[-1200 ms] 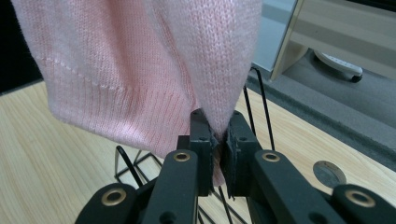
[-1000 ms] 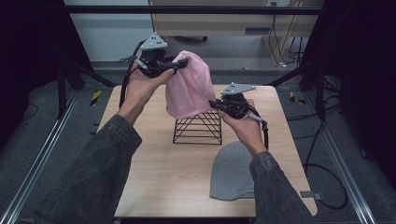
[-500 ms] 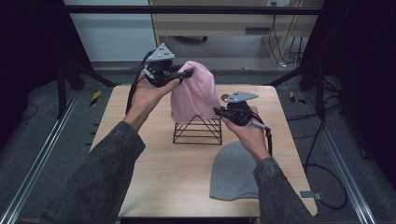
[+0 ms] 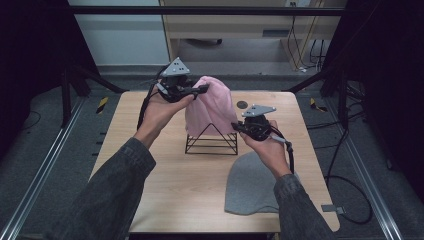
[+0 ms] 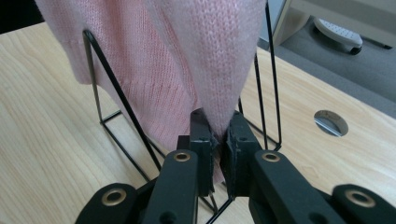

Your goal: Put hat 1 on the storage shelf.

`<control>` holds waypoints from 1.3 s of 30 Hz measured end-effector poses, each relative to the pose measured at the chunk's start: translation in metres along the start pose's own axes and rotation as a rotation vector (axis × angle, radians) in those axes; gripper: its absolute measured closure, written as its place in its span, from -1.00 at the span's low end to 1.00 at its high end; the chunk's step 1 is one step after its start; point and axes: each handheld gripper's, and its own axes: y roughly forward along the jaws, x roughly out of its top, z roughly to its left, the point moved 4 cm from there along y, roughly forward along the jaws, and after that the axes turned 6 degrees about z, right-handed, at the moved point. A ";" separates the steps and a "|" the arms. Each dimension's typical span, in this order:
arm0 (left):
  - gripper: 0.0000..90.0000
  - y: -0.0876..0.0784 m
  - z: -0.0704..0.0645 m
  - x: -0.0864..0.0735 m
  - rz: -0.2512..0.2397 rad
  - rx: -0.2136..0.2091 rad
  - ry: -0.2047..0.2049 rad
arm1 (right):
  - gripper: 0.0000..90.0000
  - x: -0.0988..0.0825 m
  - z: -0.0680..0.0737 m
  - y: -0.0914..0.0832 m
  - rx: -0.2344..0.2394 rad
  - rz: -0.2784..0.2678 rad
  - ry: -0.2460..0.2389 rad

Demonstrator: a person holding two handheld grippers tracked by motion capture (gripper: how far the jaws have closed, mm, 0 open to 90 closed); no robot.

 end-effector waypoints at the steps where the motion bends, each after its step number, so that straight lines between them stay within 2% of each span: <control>1: 0.56 0.002 -0.002 -0.002 0.010 -0.004 0.005 | 0.86 -0.004 0.000 0.001 0.006 0.010 0.004; 23: 0.57 0.013 -0.020 -0.014 0.072 -0.029 0.030 | 0.84 -0.028 0.001 0.011 0.023 0.045 0.036; 28: 0.58 0.019 -0.026 -0.020 0.082 -0.039 0.026 | 0.81 -0.036 0.003 0.015 0.022 0.063 0.042; 39: 0.59 0.023 -0.036 -0.026 0.112 -0.048 0.045 | 0.70 -0.045 0.002 0.021 0.020 0.080 0.054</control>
